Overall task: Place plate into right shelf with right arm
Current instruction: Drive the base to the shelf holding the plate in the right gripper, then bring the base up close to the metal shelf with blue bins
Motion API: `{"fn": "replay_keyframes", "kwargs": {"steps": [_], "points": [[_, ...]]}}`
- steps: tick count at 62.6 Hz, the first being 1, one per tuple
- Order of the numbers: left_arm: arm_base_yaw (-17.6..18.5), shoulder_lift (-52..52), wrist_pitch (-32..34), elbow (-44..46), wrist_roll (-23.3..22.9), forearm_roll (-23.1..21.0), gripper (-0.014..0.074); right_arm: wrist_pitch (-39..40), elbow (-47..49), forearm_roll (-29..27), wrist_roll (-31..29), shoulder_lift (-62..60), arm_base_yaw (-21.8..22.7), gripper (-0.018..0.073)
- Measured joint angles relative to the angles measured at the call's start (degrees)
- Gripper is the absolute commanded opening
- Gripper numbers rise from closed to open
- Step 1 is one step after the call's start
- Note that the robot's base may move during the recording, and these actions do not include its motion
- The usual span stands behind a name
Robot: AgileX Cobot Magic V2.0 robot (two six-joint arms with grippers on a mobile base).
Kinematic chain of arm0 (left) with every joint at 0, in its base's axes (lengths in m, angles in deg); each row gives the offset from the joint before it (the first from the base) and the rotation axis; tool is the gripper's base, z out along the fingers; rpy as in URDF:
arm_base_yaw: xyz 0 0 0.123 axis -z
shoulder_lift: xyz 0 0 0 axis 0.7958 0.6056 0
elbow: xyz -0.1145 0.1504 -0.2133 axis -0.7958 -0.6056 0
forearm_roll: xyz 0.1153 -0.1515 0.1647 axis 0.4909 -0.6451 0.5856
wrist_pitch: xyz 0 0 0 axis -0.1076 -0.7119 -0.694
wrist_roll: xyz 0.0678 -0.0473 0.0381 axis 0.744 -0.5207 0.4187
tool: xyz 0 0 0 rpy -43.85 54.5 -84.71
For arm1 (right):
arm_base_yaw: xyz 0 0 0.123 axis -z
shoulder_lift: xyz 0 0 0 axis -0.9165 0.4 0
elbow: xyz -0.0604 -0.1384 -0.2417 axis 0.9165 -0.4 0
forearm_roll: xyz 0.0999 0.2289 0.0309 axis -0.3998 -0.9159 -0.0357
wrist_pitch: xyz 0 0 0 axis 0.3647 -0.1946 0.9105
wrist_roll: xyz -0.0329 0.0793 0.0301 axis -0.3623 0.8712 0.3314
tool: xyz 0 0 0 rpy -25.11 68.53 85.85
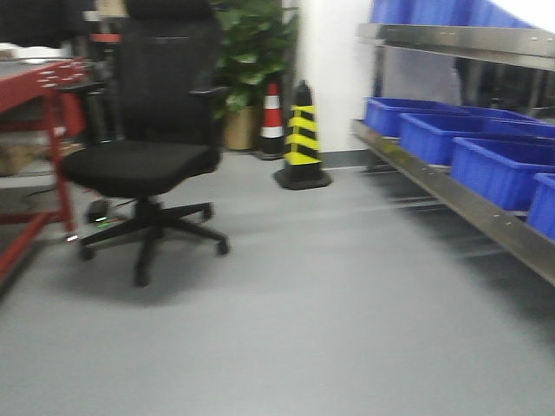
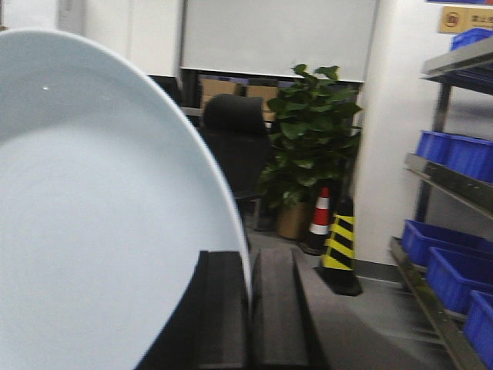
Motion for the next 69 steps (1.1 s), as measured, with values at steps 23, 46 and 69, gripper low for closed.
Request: {"fn": "replay_keyframes", "kwargs": {"steps": [23,46,69], "points": [[0.0,0.0,0.0,0.0,0.0,0.0,-0.0047,0.0,0.0,0.0,0.0,0.0,0.0,0.0056],[0.0,0.0,0.0,0.0,0.0,0.0,-0.0047,0.0,0.0,0.0,0.0,0.0,0.0,0.0056],[0.0,0.0,0.0,0.0,0.0,0.0,-0.0047,0.0,0.0,0.0,0.0,0.0,0.0,0.0056]]}}
